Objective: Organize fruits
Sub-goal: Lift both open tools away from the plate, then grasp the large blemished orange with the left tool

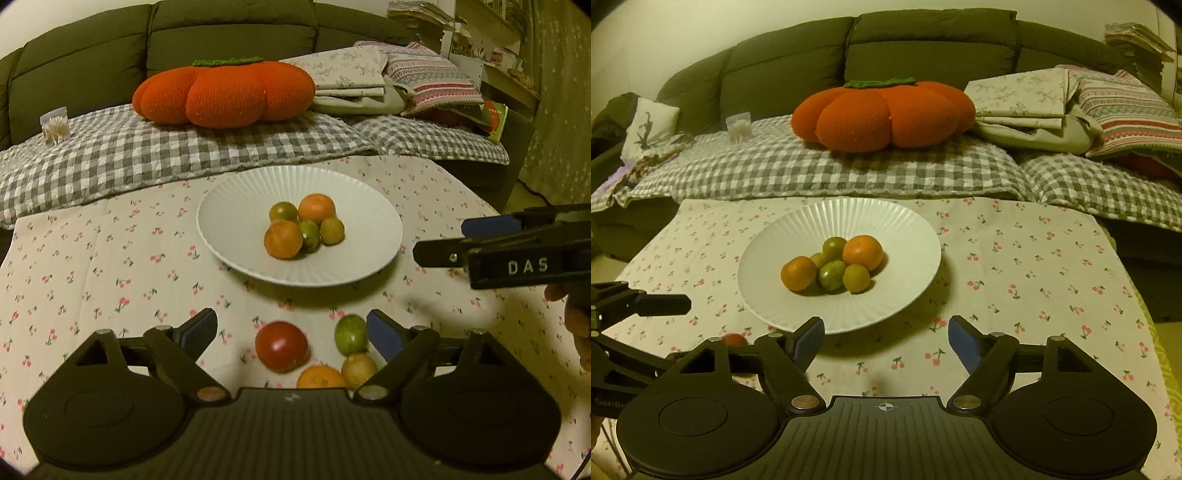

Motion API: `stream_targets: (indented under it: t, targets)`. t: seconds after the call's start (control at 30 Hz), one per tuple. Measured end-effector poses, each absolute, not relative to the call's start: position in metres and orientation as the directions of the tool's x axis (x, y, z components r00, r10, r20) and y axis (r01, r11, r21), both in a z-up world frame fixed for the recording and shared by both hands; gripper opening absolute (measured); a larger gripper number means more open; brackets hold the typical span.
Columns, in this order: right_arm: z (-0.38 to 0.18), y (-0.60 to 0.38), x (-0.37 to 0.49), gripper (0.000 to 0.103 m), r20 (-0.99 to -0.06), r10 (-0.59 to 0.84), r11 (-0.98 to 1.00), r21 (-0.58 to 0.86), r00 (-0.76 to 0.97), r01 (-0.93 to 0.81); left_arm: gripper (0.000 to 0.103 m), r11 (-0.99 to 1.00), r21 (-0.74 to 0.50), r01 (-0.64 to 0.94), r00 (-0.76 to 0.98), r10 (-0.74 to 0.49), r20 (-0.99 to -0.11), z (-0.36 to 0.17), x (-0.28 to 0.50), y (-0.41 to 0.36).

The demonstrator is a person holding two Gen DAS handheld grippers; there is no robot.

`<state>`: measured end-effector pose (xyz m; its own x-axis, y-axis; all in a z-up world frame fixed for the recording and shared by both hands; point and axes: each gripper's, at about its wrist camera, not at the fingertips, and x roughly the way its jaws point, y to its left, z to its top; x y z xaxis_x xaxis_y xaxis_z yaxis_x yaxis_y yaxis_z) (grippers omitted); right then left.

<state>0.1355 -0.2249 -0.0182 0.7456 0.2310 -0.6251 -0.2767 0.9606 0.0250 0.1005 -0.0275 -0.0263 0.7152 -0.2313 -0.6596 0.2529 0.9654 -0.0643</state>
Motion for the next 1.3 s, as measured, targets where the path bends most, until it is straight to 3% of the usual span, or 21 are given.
stream_targets:
  t: [0.53, 1.0, 1.17, 1.3]
  targets:
    - [-0.019, -0.223, 0.110, 0.088, -0.633, 0.235, 0.958, 0.022, 0.738, -0.286, 0.098, 0.966, -0.054, 0.255, 0.696, -0.222, -0.683, -0.029, 0.068, -0.016]
    - [-0.039, -0.226, 0.088, 0.094, -0.673, 0.217, 0.956, -0.001, 0.707, -0.295, 0.098, 0.969, -0.051, 0.242, 0.647, -0.201, -0.736, -0.054, 0.046, 0.003]
    - [-0.043, -0.223, 0.086, 0.096, -0.681, 0.213, 0.957, -0.001, 0.700, -0.291, 0.095, 0.961, -0.050, 0.271, 0.645, -0.220, -0.732, -0.058, 0.046, -0.004]
    - [-0.048, -0.221, 0.085, 0.096, -0.691, 0.208, 0.954, -0.012, 0.692, -0.299, 0.081, 0.953, -0.074, 0.295, 0.637, -0.254, -0.728, -0.060, 0.053, -0.009]
